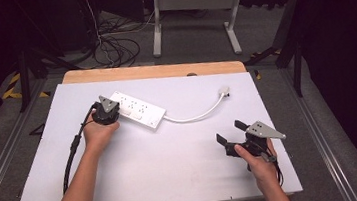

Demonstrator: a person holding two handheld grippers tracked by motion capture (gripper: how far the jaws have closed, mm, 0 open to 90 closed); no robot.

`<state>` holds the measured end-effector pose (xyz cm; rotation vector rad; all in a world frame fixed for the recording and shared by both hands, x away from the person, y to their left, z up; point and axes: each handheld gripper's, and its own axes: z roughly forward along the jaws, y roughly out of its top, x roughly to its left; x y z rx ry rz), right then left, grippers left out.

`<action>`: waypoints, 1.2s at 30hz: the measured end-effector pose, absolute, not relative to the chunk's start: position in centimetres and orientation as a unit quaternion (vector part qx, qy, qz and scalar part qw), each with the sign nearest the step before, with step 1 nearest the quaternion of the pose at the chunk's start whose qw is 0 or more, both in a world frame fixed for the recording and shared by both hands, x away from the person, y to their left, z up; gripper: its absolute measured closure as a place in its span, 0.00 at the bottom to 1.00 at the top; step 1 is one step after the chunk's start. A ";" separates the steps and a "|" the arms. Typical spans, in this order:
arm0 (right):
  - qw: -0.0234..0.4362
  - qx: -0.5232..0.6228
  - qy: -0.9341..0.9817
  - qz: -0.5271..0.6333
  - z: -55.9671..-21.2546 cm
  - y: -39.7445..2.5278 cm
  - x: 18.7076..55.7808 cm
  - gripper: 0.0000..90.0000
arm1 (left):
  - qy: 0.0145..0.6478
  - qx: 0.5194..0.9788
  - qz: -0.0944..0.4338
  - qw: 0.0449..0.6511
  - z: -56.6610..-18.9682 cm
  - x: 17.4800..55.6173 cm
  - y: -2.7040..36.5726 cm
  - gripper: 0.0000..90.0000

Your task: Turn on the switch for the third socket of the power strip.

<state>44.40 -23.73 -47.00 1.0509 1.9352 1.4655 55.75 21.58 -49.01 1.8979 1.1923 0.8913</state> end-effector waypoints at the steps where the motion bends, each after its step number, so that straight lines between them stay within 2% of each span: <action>1: 0.246 0.385 0.709 0.537 -47.0 -23.7 44.4 0.12 | 0.454 0.741 0.346 0.356 -49.0 55.7 21.4 1.00; 4: 0.246 0.384 0.709 0.538 -47.0 -23.7 44.5 0.12 | 0.436 0.751 0.355 0.346 -49.1 55.6 20.9 1.00; 8: 0.247 0.383 0.709 0.539 -46.9 -23.7 44.4 0.12 | 0.446 0.746 0.349 0.350 -49.0 55.5 21.0 1.00; 11: 0.246 0.382 0.709 0.539 -46.9 -23.7 44.5 0.12 | 0.468 0.735 0.342 0.351 -48.8 55.4 21.5 1.00; 14: 0.245 0.383 0.708 0.540 -46.9 -23.7 44.5 0.12 | 0.479 0.705 0.346 0.391 -47.7 54.5 22.7 1.00; 21: 0.250 0.378 0.704 0.547 -46.3 -23.8 44.3 0.12 | 0.461 0.671 0.375 0.443 -43.9 48.8 26.1 1.00; 29: 0.249 0.373 0.705 0.550 -46.1 -23.3 45.1 0.12 | 0.473 0.637 0.373 0.481 -43.2 42.8 29.0 0.98; 36: 0.246 0.371 0.700 0.558 -45.8 -23.3 45.4 0.12 | 0.479 0.619 0.376 0.496 -42.8 39.5 28.6 0.98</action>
